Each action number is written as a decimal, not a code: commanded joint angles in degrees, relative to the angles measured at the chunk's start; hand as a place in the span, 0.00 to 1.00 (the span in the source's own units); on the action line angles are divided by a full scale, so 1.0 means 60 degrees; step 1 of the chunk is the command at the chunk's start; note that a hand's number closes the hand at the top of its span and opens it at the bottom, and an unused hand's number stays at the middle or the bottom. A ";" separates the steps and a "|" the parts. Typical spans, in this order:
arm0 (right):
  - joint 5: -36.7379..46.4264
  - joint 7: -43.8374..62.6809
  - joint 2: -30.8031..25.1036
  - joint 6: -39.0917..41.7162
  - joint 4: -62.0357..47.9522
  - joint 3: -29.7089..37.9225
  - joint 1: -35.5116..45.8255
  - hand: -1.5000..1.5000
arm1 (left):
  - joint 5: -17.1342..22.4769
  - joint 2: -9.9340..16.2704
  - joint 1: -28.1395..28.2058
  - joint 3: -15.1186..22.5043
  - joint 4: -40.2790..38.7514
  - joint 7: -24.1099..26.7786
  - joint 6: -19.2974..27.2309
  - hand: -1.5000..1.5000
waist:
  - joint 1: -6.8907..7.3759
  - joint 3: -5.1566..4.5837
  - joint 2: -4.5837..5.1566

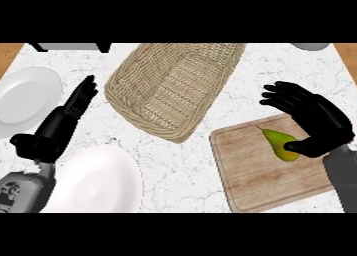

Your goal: Pick the pear from the cutting board and place it in the basket

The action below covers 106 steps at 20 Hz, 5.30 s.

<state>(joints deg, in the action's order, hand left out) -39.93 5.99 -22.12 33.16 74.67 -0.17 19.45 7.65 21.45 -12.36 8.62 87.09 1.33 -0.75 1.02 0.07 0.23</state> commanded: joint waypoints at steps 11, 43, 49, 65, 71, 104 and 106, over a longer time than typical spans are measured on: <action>0.3793 -0.0568 -0.4579 0.3472 -0.2715 -0.0303 0.2858 0.00 | 0.0091 0.0053 0.0032 0.0017 0.0271 -0.0046 -0.0399 0.50 | 0.0453 0.0014 0.0179; 0.7007 -0.5068 -0.3156 0.3760 -0.6619 -0.1708 0.3466 0.00 | -0.0201 -0.0121 0.0269 -0.0362 0.0309 0.0006 -0.0618 0.50 | 0.0226 0.0019 0.0074; 0.7937 -0.6073 -0.2393 0.2456 -0.7025 -0.2199 0.3176 0.00 | -0.0634 -0.0380 0.0838 -0.0175 0.0422 0.0341 -0.0454 0.50 | 0.0166 0.0012 0.0052; 0.8115 -0.7203 -0.2219 0.2589 -0.7768 -0.2635 0.3506 0.00 | -0.0724 -0.0640 0.0176 -0.0504 0.0211 -0.0030 -0.0521 0.50 | 0.0047 0.0006 0.0043; 0.8449 -0.6700 -0.1871 0.1888 -0.7575 -0.2897 0.3702 0.00 | -0.0617 -0.0448 0.0637 -0.0690 0.0951 -0.0357 -0.0765 0.50 | 0.0052 -0.0001 -0.0018; 1.0088 -0.7466 -0.0732 0.1030 -0.7105 -0.4634 0.2737 1.00 | -0.0837 -0.0885 0.0335 -0.1181 0.0814 -0.0577 -0.1243 0.50 | -0.0063 -0.0004 -0.0035; 1.0076 -0.7871 -0.0891 0.0827 -0.7485 -0.4575 0.2690 1.00 | -0.1200 -0.1080 0.0464 -0.0951 0.0645 -0.0295 -0.1051 0.50 | -0.0012 0.0004 0.0019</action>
<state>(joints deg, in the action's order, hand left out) 19.28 -32.88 -29.25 34.78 30.67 -25.84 38.55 1.11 15.42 -9.93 2.51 90.61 -0.66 -7.22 0.72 -0.89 -0.40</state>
